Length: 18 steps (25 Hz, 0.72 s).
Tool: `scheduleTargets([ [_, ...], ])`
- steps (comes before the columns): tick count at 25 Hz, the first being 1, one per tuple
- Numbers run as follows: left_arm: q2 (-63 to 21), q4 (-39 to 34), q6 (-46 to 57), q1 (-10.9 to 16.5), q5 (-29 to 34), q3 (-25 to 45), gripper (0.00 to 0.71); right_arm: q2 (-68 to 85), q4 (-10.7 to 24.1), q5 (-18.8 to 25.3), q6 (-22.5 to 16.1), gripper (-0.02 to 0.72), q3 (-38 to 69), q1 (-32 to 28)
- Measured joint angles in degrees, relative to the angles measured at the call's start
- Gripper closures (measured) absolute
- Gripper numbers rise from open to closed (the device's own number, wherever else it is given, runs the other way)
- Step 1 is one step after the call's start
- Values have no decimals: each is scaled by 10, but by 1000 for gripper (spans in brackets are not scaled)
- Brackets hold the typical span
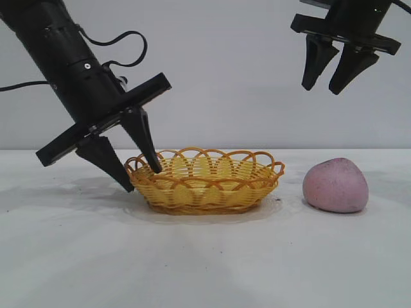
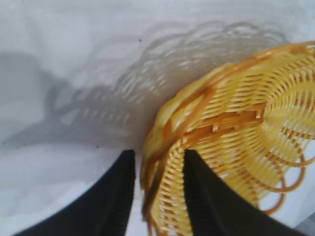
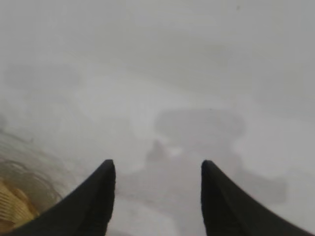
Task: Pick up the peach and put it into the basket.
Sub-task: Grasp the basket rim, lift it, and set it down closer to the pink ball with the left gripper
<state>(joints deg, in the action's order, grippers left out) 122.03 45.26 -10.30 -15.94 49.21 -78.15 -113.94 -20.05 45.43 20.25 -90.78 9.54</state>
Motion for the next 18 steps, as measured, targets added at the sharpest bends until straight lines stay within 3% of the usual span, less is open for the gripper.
scheduleTargets([
  [3,0,1,0,0,15,0,313,0,0,0,0,330,0,0],
  [7,-9,-20,-1,0,45,0,322,0,0,0,0,330,0,0],
  [8,-25,-53,-1,0,50,0,296,0,0,0,0,330,0,0],
  [18,-88,-282,0,0,140,-70,296,0,0,1,0,330,0,0],
])
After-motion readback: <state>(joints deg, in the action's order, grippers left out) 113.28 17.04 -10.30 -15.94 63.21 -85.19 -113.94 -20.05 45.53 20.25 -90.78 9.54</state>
